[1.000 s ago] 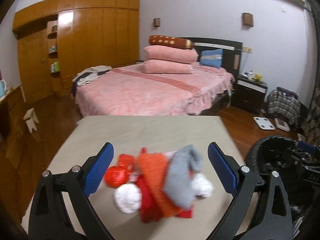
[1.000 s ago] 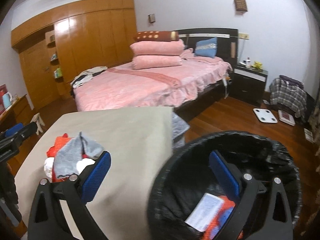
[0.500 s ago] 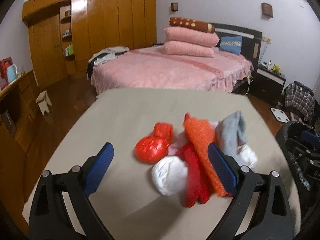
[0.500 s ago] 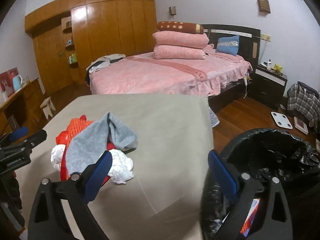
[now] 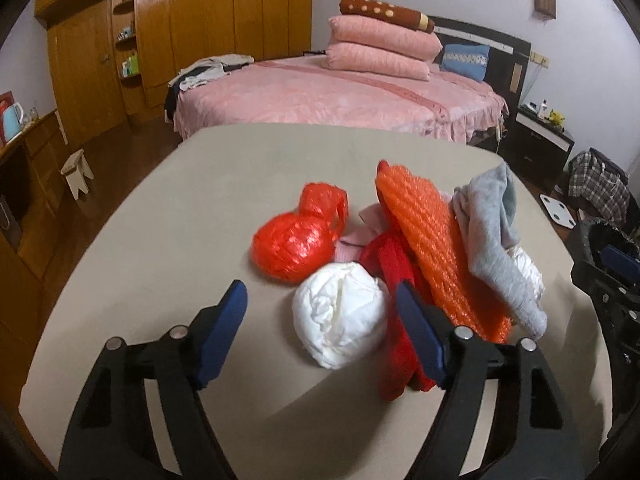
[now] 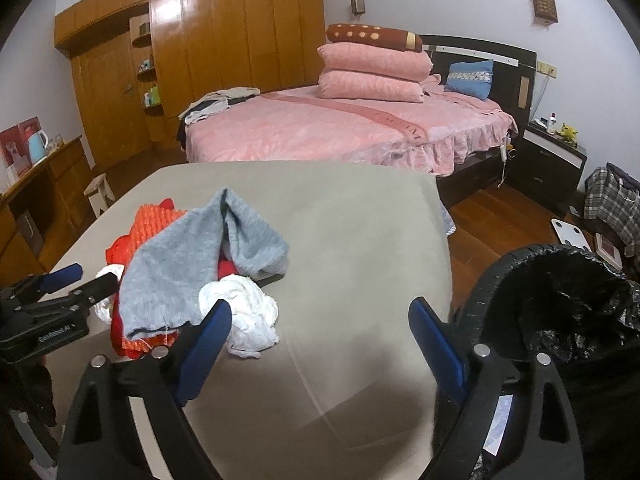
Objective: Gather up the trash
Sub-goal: 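Close the right tool on the white tissue ball while the left tool grasps another white tissue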
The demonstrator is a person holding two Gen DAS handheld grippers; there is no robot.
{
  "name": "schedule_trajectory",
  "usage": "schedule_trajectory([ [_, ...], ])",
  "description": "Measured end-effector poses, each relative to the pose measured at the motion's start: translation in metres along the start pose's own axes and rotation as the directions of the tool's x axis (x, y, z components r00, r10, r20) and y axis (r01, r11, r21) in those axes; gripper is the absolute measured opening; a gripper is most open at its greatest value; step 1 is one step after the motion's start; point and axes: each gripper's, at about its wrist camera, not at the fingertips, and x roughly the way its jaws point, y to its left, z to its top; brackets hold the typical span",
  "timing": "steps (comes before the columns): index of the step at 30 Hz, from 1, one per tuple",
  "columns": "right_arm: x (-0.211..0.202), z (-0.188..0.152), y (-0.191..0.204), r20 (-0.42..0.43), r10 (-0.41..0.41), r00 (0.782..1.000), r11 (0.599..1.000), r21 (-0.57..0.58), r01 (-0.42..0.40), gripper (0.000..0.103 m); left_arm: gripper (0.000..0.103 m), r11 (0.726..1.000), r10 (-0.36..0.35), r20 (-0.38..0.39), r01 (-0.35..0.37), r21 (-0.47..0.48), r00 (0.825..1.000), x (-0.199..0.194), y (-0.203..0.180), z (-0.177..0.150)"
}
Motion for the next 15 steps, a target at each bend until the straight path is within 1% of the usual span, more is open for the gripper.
schedule_trajectory([
  [2, 0.003, 0.000, 0.002, -0.007, 0.008, 1.000, 1.000, -0.003, -0.008, 0.087, 0.056, 1.000, -0.026, -0.021, 0.026, -0.004, 0.999, 0.005, 0.000, -0.002],
  [3, 0.004, -0.001, 0.003, -0.009, 0.011, 1.000, 1.000, -0.005, -0.011, 0.086, 0.053, 0.999, -0.035, -0.024, 0.034, -0.005, 0.999, 0.005, 0.000, -0.002],
  [4, 0.005, -0.001, 0.005, -0.013, 0.016, 1.000, 1.000, -0.009, -0.016, 0.085, 0.044, 0.999, -0.046, -0.025, 0.045, -0.005, 0.999, 0.006, -0.001, -0.003],
  [5, 0.006, -0.002, 0.006, -0.016, 0.019, 1.000, 1.000, -0.012, -0.019, 0.085, 0.038, 0.999, -0.053, -0.024, 0.053, -0.002, 0.998, 0.005, -0.001, -0.004],
  [7, 0.009, -0.003, 0.010, -0.025, 0.029, 0.999, 0.999, -0.018, -0.030, 0.082, 0.031, 0.998, -0.063, -0.020, 0.063, 0.005, 0.998, 0.003, -0.003, -0.005],
  [11, 0.013, -0.006, 0.020, -0.041, 0.052, 0.998, 0.998, -0.031, -0.054, 0.079, 0.026, 0.998, -0.069, -0.021, 0.069, -0.006, 0.997, 0.000, -0.004, -0.004],
  [15, 0.019, -0.007, 0.029, -0.053, 0.065, 0.996, 0.996, -0.051, -0.068, 0.078, 0.024, 0.998, -0.058, -0.010, 0.058, -0.022, 0.998, -0.005, -0.001, -0.003],
])
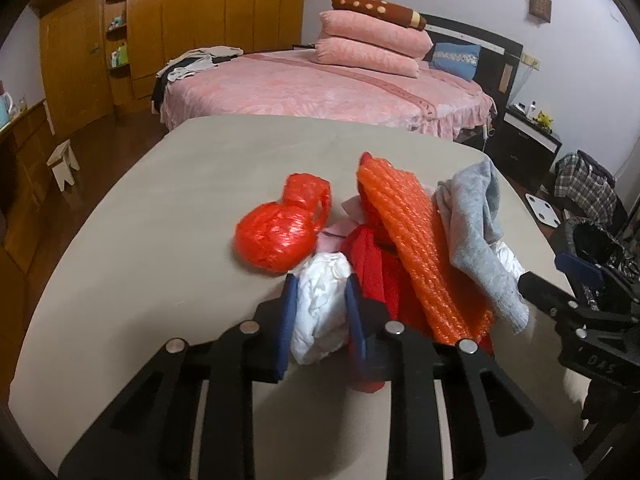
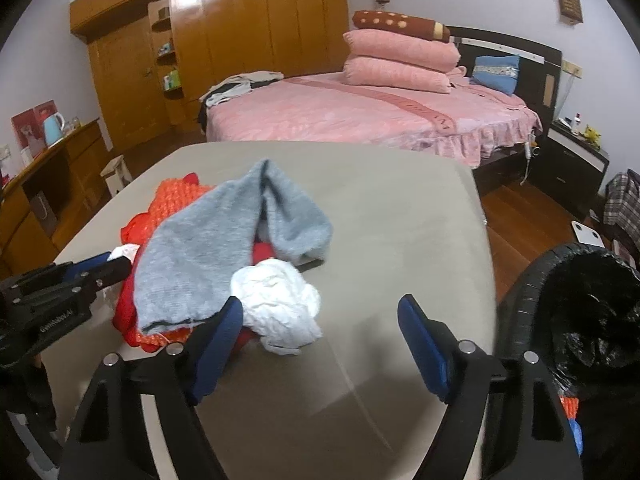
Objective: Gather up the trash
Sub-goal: 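Close the right tool on the white tissue ball while the left tool grasps another white tissue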
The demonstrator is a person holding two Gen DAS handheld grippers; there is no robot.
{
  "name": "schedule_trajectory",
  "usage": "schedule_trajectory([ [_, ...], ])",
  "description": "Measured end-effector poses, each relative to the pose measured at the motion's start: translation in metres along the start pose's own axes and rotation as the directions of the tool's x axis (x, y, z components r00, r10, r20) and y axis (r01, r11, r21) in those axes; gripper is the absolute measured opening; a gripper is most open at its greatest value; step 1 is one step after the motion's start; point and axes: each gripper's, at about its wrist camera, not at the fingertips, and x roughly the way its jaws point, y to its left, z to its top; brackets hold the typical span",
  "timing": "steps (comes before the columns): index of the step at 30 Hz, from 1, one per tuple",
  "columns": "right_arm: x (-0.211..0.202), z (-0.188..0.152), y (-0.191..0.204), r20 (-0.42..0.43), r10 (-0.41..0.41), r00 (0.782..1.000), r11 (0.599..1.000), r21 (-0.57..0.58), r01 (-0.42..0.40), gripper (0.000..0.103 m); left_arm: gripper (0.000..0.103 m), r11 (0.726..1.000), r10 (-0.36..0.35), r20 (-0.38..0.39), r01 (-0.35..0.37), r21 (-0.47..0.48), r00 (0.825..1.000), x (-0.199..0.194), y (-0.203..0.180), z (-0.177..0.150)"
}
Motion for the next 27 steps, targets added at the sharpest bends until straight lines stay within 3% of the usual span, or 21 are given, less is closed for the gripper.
schedule_trajectory([
  [4, 0.008, 0.000, 0.004, -0.018, 0.012, 1.000, 1.000, -0.004, -0.012, 0.077, 0.024, 1.000, 0.006, -0.005, -0.006, -0.013, 1.000, 0.000, 0.006, 0.001],
  [9, 0.019, 0.001, 0.008, -0.055, 0.041, 0.998, 0.999, -0.006, -0.041, 0.073, 0.037, 1.000, -0.001, -0.019, 0.000, -0.023, 1.000, 0.006, 0.009, 0.005],
  [11, 0.023, 0.001, 0.010, -0.072, 0.062, 0.995, 0.998, -0.009, -0.063, 0.065, 0.037, 1.000, -0.002, -0.028, 0.002, -0.022, 1.000, 0.009, 0.007, 0.005],
  [13, 0.025, 0.001, 0.013, -0.084, 0.093, 0.992, 0.995, -0.019, -0.095, 0.048, 0.036, 1.000, -0.007, -0.032, 0.006, -0.022, 0.999, 0.011, 0.007, 0.004],
  [16, 0.021, 0.001, 0.018, -0.077, 0.101, 0.992, 0.994, -0.040, -0.105, 0.040, 0.027, 1.000, -0.008, -0.028, 0.007, -0.021, 1.000, 0.010, 0.006, 0.005],
  [27, -0.011, 0.009, 0.009, -0.017, 0.090, 0.996, 0.996, -0.024, -0.090, 0.039, 0.024, 1.000, -0.010, 0.027, 0.011, -0.027, 1.000, -0.018, 0.006, 0.015],
])
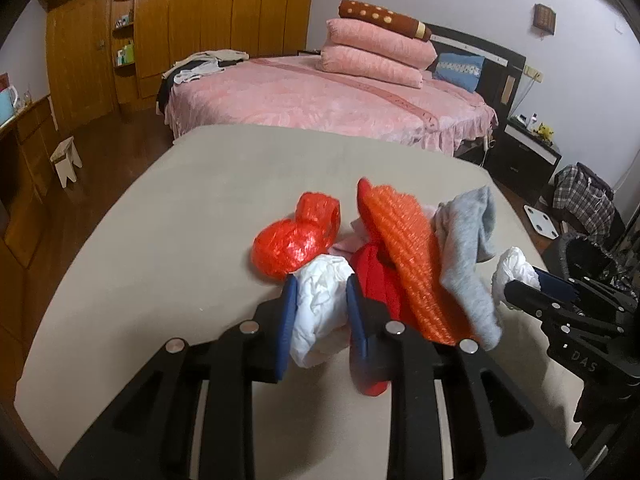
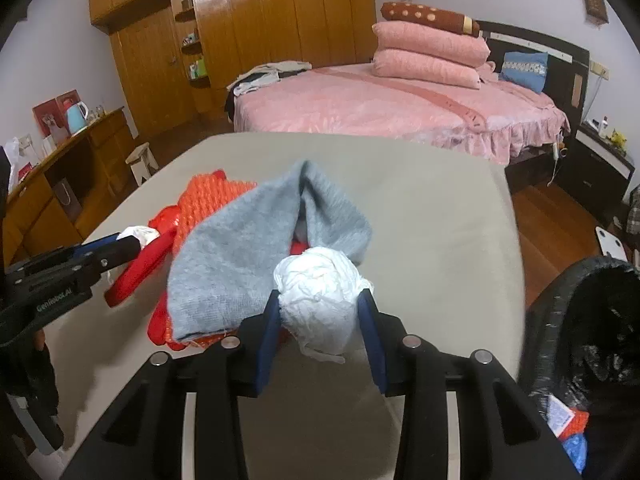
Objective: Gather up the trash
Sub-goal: 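Close the right tool on the white tissue ball while the left tool grasps another white tissue, then carry both white tissues over the bin and open both tools to drop them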
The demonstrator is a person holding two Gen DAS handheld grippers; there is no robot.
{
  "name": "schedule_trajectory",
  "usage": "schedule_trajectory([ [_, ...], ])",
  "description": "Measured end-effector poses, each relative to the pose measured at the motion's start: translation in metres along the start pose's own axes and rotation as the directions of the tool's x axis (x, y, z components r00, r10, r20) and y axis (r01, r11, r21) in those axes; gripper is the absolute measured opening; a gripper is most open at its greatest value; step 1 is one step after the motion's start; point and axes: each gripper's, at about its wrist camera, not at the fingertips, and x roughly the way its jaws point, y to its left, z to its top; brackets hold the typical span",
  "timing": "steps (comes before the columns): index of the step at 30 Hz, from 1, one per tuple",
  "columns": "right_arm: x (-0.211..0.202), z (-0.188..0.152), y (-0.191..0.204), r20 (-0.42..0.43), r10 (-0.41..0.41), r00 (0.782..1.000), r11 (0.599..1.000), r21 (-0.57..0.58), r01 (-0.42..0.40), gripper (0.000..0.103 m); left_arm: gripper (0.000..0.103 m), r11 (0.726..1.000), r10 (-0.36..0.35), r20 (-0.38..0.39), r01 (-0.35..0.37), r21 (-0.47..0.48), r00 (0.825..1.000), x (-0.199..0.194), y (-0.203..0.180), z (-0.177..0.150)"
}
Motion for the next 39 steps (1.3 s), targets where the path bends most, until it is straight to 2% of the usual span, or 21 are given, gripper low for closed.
schedule_trajectory([
  [14, -0.055, 0.024, -0.015, 0.117, -0.012, 0.993, 0.999, 0.037, 0.008, 0.039, 0.024, 1.000, -0.022, 0.107, 0.020, 0.023, 0.994, -0.052, -0.024, 0.020],
  [22, -0.080, 0.024, -0.020, 0.161, -0.026, 0.987, 0.999, 0.048, 0.019, 0.039, 0.024, 0.998, -0.050, 0.155, 0.043, 0.052, 0.987, -0.072, -0.044, 0.028],
  [30, -0.105, 0.024, -0.036, 0.200, -0.055, 0.978, 0.996, 0.074, 0.041, 0.039, 0.024, 0.993, -0.090, 0.175, 0.075, 0.092, 0.980, -0.081, -0.071, 0.032],
  [39, -0.133, 0.011, -0.063, 0.222, -0.115, 0.968, 0.989, 0.114, 0.091, 0.039, 0.024, 0.979, -0.165, 0.178, 0.139, 0.150, 0.970, -0.085, -0.112, 0.032],
])
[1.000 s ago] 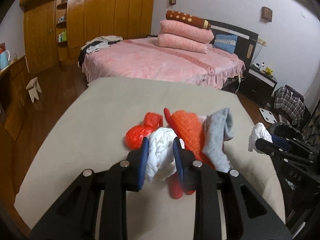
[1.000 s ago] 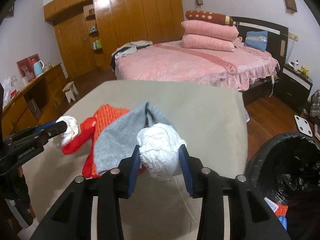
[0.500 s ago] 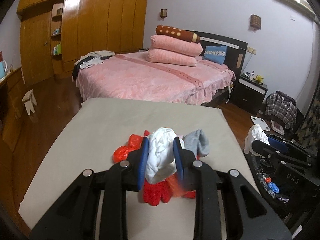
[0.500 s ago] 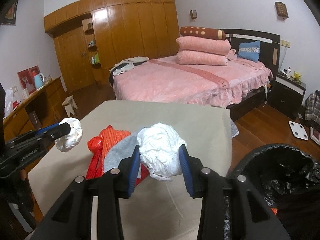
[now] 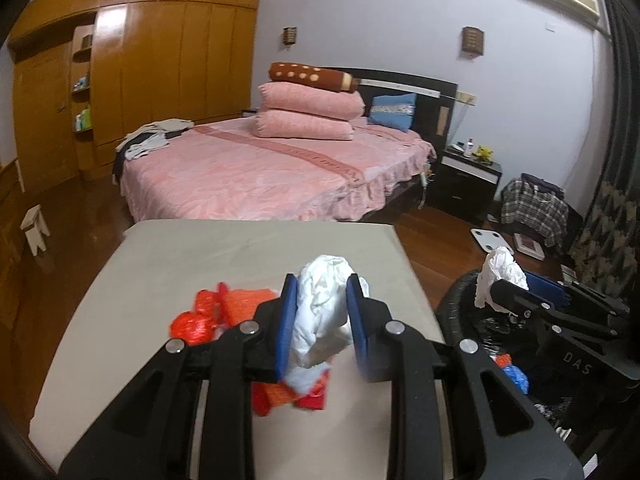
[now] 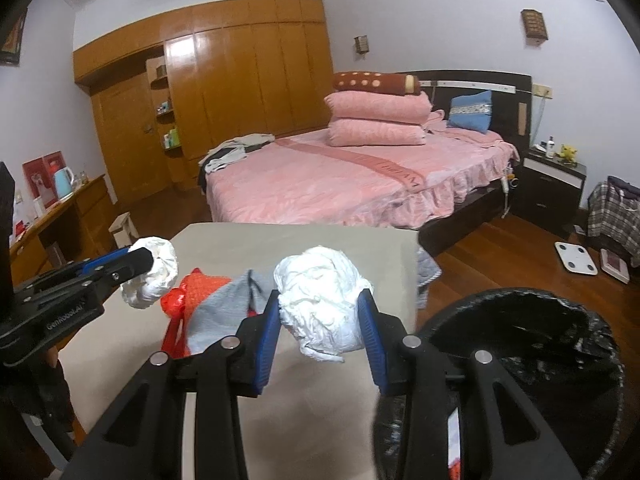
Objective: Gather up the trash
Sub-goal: 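Carry both white tissues over the bin and open both tools to drop them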
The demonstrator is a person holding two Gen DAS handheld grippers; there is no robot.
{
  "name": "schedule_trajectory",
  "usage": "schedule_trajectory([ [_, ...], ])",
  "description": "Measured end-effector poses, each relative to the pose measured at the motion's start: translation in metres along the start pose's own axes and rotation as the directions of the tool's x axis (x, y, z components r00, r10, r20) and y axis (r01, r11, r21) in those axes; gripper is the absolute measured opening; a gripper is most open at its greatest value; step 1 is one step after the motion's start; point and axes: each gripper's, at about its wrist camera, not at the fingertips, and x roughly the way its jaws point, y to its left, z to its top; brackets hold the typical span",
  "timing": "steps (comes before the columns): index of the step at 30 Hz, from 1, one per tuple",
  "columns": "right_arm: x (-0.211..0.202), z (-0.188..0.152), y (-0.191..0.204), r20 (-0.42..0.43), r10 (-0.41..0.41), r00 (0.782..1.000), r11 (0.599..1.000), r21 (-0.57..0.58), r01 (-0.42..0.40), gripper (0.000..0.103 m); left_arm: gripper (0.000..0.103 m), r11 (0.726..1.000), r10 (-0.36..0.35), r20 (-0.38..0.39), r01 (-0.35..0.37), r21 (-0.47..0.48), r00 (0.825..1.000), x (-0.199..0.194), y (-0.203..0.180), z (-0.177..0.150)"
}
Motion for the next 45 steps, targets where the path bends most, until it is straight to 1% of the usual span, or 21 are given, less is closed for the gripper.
schedule_trajectory([
  [7, -0.022, -0.003, -0.038, 0.018, -0.076, 0.997, 0.997, 0.027, 0.076, 0.039, 0.024, 0.997, -0.076, -0.006, 0.076, 0.027, 0.997, 0.007, -0.034, -0.001],
  [12, -0.038, -0.008, -0.065, 0.021, -0.140, 0.990, 0.989, 0.049, 0.139, 0.039, 0.024, 0.987, -0.142, -0.021, 0.144, 0.069, 0.990, 0.017, -0.065, -0.002],
  [17, -0.050, -0.015, -0.096, 0.012, -0.208, 0.978, 0.975, 0.080, 0.206, 0.039, 0.024, 0.971, -0.212, -0.042, 0.215, 0.106, 0.976, 0.030, -0.102, -0.005],
  [24, -0.064, -0.025, -0.125, 0.004, -0.271, 0.963, 0.958, 0.102, 0.269, 0.039, 0.024, 0.944, -0.292, -0.062, 0.298, 0.139, 0.955, 0.050, -0.148, -0.008],
  [31, -0.069, -0.039, -0.153, -0.023, -0.319, 0.948, 0.938, 0.134, 0.319, 0.039, 0.024, 0.916, -0.345, -0.096, 0.357, 0.184, 0.934, 0.068, -0.192, -0.015],
  [36, -0.067, -0.048, -0.171, -0.055, -0.347, 0.936, 0.925, 0.146, 0.351, 0.040, 0.026, 0.899, -0.371, -0.124, 0.390, 0.201, 0.920, 0.082, -0.213, -0.021],
  [37, -0.066, -0.050, -0.174, -0.060, -0.352, 0.934, 0.922, 0.147, 0.357, 0.042, 0.031, 0.893, -0.382, -0.135, 0.403, 0.201, 0.914, 0.086, -0.217, -0.022],
  [39, -0.066, -0.054, -0.180, -0.072, -0.364, 0.929, 0.916, 0.151, 0.371, 0.043, 0.040, 0.891, -0.386, -0.140, 0.408, 0.201, 0.912, 0.088, -0.220, -0.023],
  [40, -0.066, -0.055, -0.183, -0.076, -0.370, 0.926, 0.913, 0.154, 0.378, 0.044, 0.050, 0.888, -0.391, -0.139, 0.412, 0.201, 0.910, 0.090, -0.221, -0.024],
  [41, -0.067, -0.056, -0.184, -0.079, -0.374, 0.924, 0.911, 0.156, 0.382, 0.046, 0.057, 0.889, -0.389, -0.140, 0.411, 0.201, 0.910, 0.090, -0.222, -0.023],
  [43, -0.068, -0.056, -0.187, -0.080, -0.385, 0.919, 0.905, 0.165, 0.393, 0.060, 0.061, 0.893, -0.382, -0.138, 0.404, 0.197, 0.914, 0.091, -0.220, -0.024],
  [45, -0.069, -0.056, -0.188, -0.077, -0.393, 0.917, 0.901, 0.169, 0.400, 0.066, 0.069, 0.899, -0.372, -0.135, 0.393, 0.194, 0.918, 0.090, -0.216, -0.023],
])
